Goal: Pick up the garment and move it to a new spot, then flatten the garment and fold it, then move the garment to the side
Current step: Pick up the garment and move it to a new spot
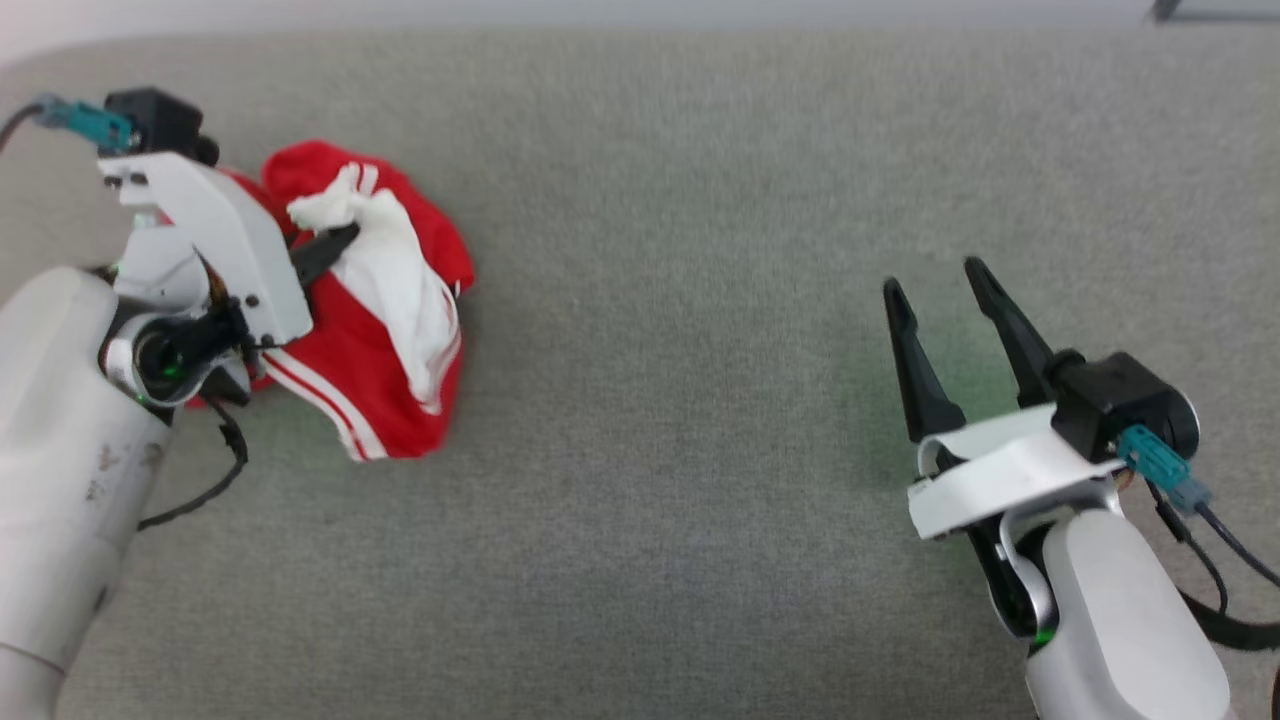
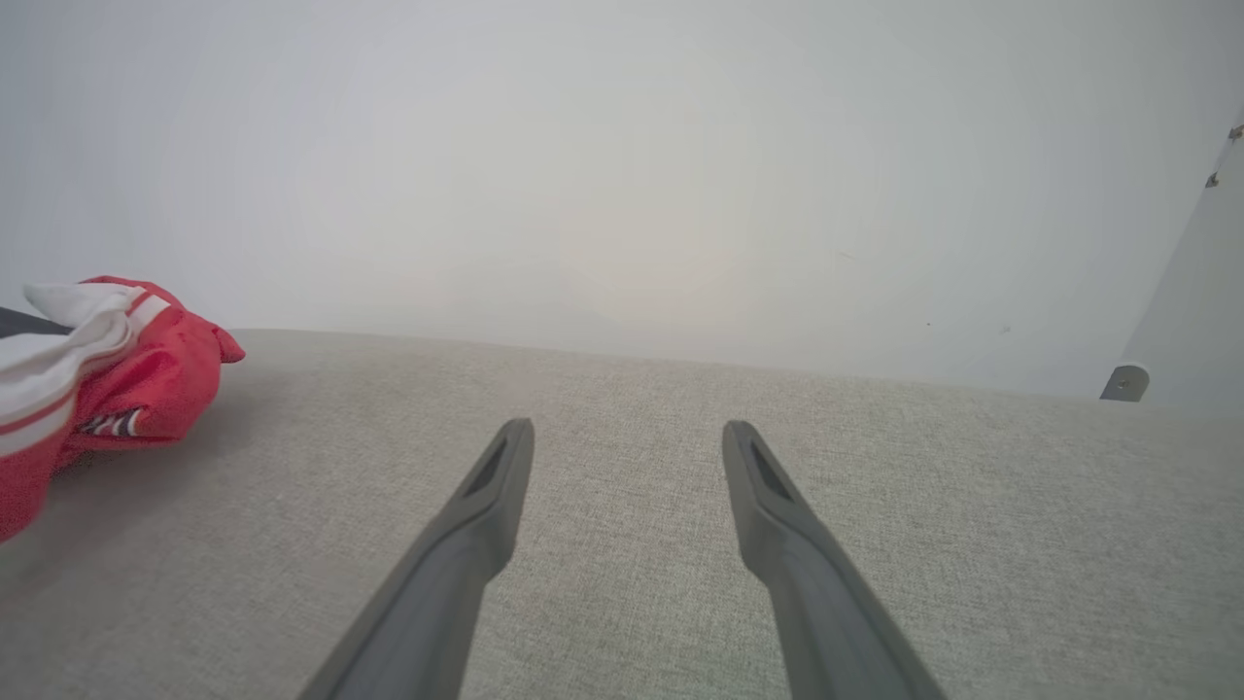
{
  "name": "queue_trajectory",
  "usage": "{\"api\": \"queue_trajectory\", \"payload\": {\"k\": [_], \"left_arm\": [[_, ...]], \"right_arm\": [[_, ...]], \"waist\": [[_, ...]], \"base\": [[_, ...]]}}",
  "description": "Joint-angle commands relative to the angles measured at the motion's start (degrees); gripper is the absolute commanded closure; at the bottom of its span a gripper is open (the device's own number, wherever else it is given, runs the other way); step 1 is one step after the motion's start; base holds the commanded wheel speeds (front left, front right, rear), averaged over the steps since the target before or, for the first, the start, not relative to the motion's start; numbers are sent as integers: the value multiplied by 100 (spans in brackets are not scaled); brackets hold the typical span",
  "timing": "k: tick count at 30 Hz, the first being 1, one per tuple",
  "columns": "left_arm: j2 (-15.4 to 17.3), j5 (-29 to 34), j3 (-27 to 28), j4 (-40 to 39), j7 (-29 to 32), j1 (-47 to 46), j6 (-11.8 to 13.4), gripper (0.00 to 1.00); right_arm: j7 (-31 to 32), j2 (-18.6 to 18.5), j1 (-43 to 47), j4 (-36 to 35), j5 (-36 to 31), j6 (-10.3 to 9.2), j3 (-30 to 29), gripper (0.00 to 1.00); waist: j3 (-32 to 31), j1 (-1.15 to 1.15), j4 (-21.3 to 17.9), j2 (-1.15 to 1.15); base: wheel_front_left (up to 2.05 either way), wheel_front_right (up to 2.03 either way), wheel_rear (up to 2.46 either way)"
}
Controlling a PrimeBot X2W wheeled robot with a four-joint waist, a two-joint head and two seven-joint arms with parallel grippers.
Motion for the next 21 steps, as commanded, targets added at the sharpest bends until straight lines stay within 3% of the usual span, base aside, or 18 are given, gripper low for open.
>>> {"api": "queue_trajectory", "payload": {"k": [1,12,21], "left_arm": [[86,-60,-108,-272,-59,-17,-11,100],[-118,-196,-1203,-2104,-213,-500,-11,100],[-622,-341,-2248,-2376,-318,-639,-10,100]], "right_arm": [[-4,14,154,6,77,-4,-46,0],[-4,7,515,-187,394,-5,-330,0],[-4,13,679,-493,691,-4,-898,0]], "waist": [[-480,0,31,0],[-584,0,-732,0],[-247,0,-1559,0]], "base": [[0,0,0],[0,0,0],[0,0,0]]}}
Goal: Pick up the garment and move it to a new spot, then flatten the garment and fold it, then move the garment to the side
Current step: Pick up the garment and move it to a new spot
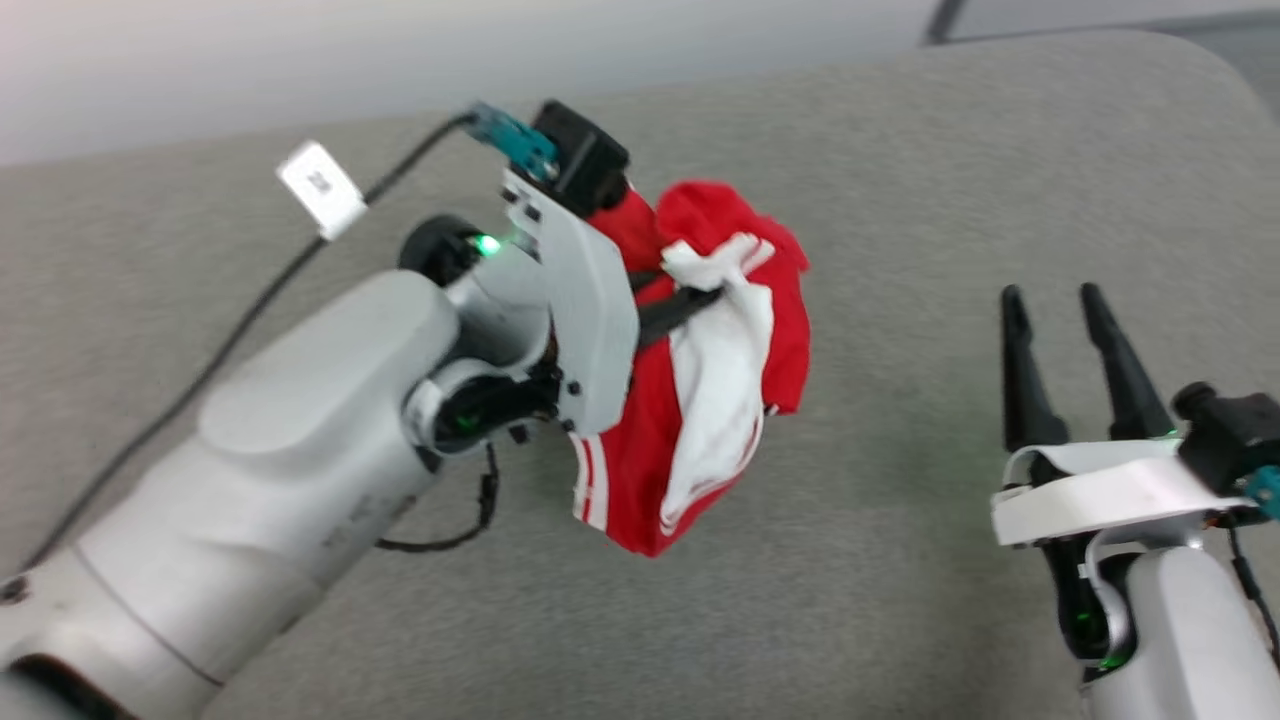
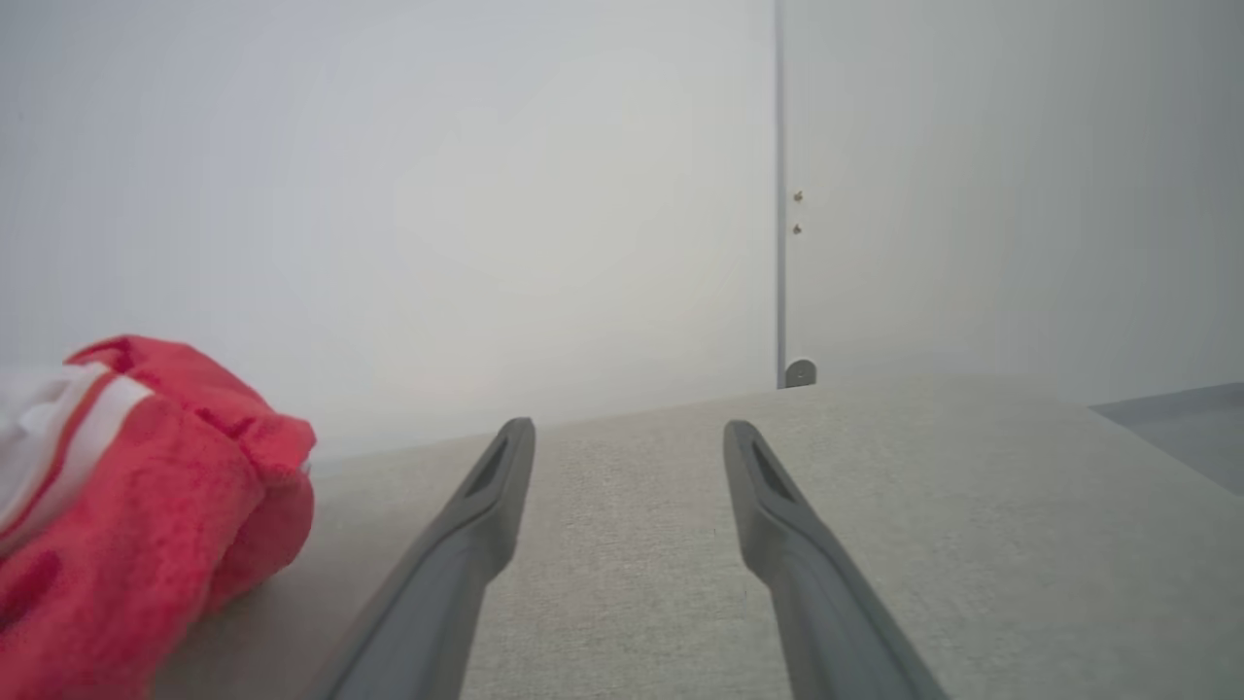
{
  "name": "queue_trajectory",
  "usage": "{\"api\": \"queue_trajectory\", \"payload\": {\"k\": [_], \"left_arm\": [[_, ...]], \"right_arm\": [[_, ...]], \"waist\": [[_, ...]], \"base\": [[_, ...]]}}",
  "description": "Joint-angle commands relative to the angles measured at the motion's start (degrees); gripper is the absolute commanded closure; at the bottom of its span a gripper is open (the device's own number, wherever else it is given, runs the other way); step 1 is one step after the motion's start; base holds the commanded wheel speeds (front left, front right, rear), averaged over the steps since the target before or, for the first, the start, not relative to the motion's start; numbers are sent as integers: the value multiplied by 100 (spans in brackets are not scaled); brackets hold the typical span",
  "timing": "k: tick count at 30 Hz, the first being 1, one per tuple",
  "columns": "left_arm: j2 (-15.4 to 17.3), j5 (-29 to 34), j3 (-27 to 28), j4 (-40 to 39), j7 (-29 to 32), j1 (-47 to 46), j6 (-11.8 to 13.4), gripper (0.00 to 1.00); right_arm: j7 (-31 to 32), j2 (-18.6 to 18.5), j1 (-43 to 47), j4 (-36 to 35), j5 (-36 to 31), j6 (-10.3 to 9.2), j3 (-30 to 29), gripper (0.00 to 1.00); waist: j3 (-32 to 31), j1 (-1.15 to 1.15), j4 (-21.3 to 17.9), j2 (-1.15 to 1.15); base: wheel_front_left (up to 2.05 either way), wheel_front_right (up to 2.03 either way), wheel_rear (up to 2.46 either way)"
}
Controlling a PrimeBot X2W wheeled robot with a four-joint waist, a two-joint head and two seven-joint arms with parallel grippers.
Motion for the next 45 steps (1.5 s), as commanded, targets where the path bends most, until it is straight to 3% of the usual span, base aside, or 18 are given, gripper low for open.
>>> {"api": "queue_trajectory", "payload": {"k": [1,12,18,24,25,26,27,29,30,38,45], "left_arm": [[-90,-101,-126,179,-106,-37,-11,100],[-411,-203,-951,1698,-562,-2,-11,100],[-440,-72,-1332,2598,-288,200,31,100],[-476,239,-1528,3011,16,429,66,100],[-503,280,-1539,3016,-59,422,71,82],[-503,280,-1539,3016,-59,422,71,82],[-525,315,-1542,3007,-129,405,71,60],[-562,459,-1530,2932,-339,325,71,5],[-587,490,-1515,2910,-510,271,71,0],[-765,226,-1364,2495,-1977,-213,20,0],[-811,6,-1386,1986,-2655,-263,1,0]], "right_arm": [[-4,12,90,-72,80,-4,-125,0],[-4,14,70,-214,588,-4,-277,0],[-4,13,11,-223,779,-4,-171,0],[-4,13,-36,-237,752,-4,-214,0],[-4,13,-37,-250,718,-4,-231,0],[-4,13,-37,-250,718,-4,-231,0],[-4,13,-30,-255,692,-4,-252,0],[-4,12,-4,-239,606,-4,-270,0],[-4,11,8,-228,565,-4,-278,0],[-4,4,116,-104,139,-4,-363,0],[-4,0,286,18,-280,-5,-505,0]], "waist": [[316,0,-565,0],[851,0,-1337,0],[1010,0,-1541,0],[1064,0,-1532,0],[1054,0,-1494,0],[1054,0,-1494,0],[1032,0,-1445,0],[963,0,-1319,0],[916,0,-1243,0],[362,0,-427,0],[-164,0,312,0]], "base": [[0,0,0],[0,0,0],[0,0,0],[0,0,0],[0,0,0],[0,0,0],[0,0,0],[0,0,0],[0,0,0],[0,0,0],[0,0,0]]}}
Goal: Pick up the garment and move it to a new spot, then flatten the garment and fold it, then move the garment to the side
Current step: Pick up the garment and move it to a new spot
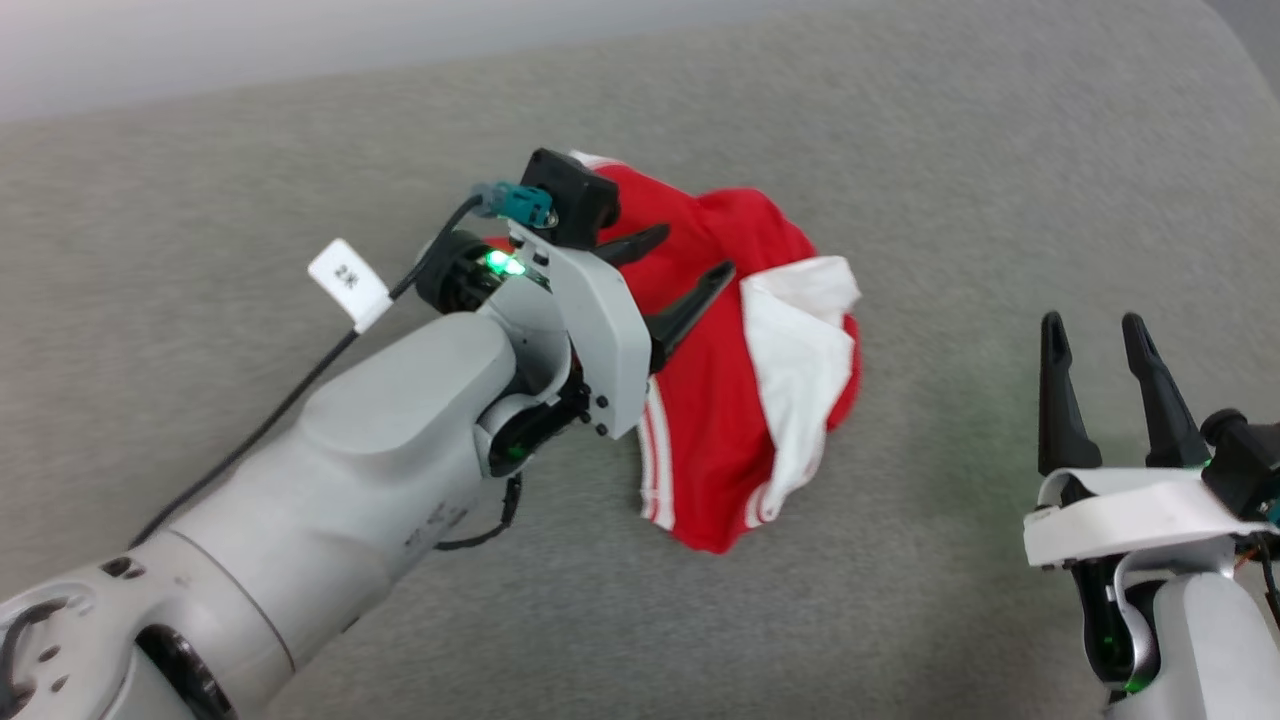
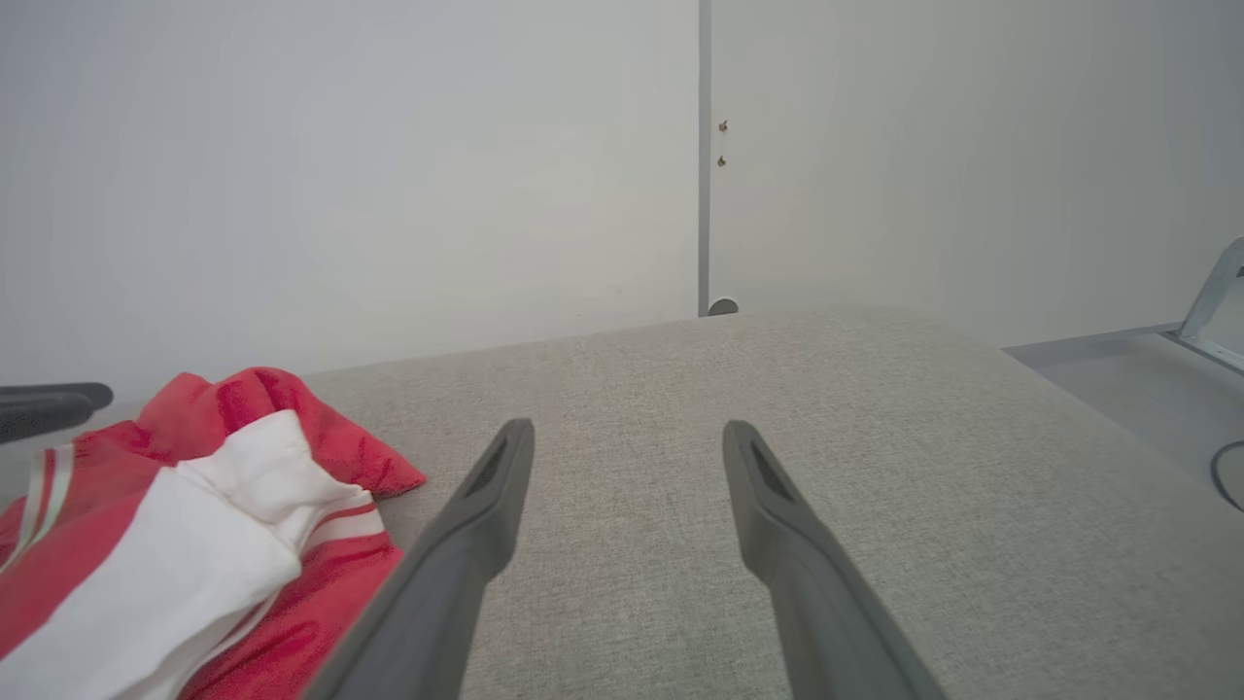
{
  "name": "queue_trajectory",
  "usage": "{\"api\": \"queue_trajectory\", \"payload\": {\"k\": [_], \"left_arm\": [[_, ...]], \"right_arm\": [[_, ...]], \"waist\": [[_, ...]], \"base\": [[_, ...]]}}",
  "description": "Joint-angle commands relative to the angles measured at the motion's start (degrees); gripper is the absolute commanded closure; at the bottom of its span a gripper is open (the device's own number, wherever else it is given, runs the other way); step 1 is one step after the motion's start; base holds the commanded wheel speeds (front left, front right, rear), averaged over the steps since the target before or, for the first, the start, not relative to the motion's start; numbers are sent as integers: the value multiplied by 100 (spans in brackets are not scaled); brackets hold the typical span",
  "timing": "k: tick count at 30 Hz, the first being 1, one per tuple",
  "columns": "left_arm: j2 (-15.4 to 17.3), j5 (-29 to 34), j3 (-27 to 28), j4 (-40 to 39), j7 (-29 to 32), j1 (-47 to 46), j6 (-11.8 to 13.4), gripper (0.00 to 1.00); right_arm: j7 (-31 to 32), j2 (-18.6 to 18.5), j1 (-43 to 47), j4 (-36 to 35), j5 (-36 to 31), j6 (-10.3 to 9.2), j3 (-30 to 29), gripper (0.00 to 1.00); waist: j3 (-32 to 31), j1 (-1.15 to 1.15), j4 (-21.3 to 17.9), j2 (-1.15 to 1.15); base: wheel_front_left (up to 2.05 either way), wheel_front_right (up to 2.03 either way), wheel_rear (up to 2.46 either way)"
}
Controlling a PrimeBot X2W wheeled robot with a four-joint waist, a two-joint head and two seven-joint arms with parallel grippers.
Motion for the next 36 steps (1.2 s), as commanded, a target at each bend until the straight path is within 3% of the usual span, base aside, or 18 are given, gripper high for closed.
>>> {"api": "queue_trajectory", "payload": {"k": [1,8,13,19,26,30,36], "left_arm": [[13,-123,-12,-110,-134,69,15,0],[382,-630,156,-248,-974,783,15,0],[752,-851,612,-117,-1277,1636,15,0],[883,51,2242,-282,-1281,2825,126,0],[724,1339,4097,-1028,-1282,4367,291,0],[723,2311,4795,-1518,-1283,5019,464,0],[463,3485,5717,-2147,-1283,5779,659,0]], "right_arm": [[-4,-13,137,32,-95,-6,-63,0],[-4,-31,379,213,-431,-5,-86,0],[-4,-151,559,317,-508,-5,-89,0],[-4,-261,771,264,-523,-5,-285,0],[25,-417,1242,208,-520,-5,-489,0],[91,-464,1393,126,-488,-5,-510,0],[181,-493,1498,36,-457,-5,-488,0]], "waist": [[-686,0,766,0],[-1072,0,1253,0],[-1193,0,1491,0],[-1184,0,1729,0],[-1382,0,1946,0],[-1501,0,1935,0],[-1794,0,1851,0]], "base": [[0,0,0],[0,0,0],[0,0,0],[0,0,0],[0,0,0],[0,0,0],[0,0,0]]}}
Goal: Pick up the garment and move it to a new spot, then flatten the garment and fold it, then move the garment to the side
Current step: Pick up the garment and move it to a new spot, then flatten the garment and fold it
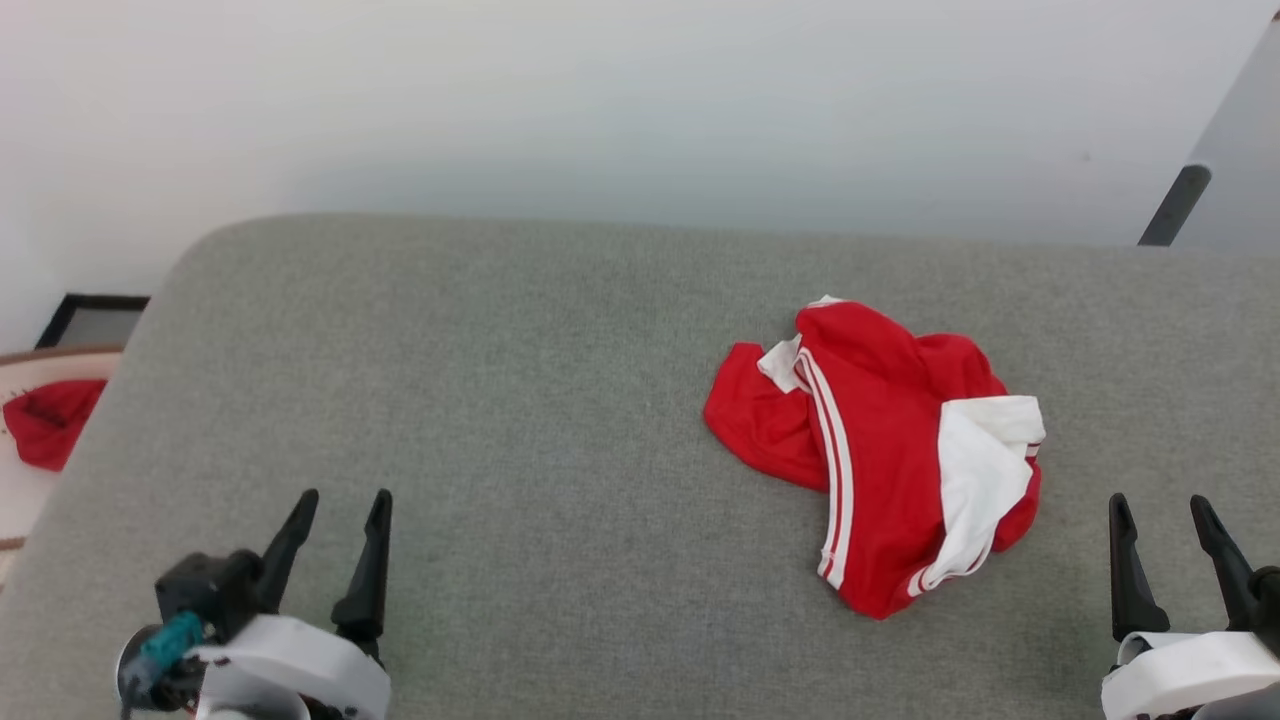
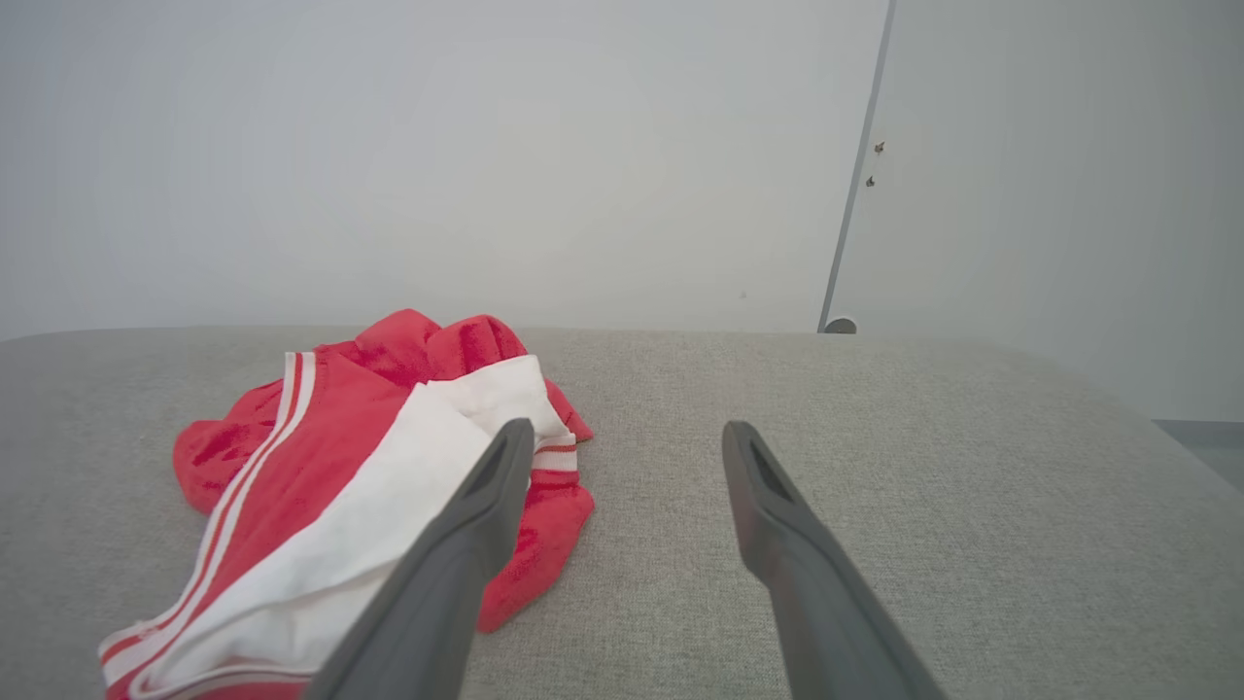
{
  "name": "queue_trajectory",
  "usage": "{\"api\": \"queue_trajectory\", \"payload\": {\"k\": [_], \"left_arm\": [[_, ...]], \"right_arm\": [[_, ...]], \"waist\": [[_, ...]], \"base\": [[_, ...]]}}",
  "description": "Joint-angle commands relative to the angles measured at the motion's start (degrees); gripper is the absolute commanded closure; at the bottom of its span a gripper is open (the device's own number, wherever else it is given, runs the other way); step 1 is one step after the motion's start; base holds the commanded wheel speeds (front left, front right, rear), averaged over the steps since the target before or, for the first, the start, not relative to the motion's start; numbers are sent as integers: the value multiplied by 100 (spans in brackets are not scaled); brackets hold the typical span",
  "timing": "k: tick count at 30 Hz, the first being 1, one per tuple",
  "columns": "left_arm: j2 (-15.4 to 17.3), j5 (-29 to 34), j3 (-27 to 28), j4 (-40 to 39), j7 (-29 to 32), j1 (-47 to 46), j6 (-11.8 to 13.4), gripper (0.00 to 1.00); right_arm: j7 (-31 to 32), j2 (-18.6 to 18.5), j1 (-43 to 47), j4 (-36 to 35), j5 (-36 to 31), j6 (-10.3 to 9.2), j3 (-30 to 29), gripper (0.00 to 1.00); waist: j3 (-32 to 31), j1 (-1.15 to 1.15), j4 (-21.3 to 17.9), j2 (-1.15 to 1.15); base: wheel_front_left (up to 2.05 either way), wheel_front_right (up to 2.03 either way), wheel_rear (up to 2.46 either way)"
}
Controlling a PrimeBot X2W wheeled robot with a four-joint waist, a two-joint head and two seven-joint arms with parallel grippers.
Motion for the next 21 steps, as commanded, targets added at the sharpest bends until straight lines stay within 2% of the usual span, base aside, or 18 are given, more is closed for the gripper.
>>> {"api": "queue_trajectory", "payload": {"k": [1,5,9,21], "left_arm": [[-111,314,215,-182,2,206,17,0],[-256,1098,527,-587,2,452,-4,0],[-471,1592,761,-748,2,657,-63,0],[-936,2101,1230,-592,2,819,-385,0]], "right_arm": [[38,-26,66,-55,19,-4,20,0],[104,-39,128,-166,47,-4,47,0],[153,-17,142,-251,63,-4,93,0],[167,0,160,-271,111,-4,121,0]], "waist": [[-185,0,-59,0],[-285,0,-80,0],[-305,0,-101,0],[-224,0,-120,0]], "base": [[0,0,0],[0,0,0],[0,0,0],[0,0,0]]}}
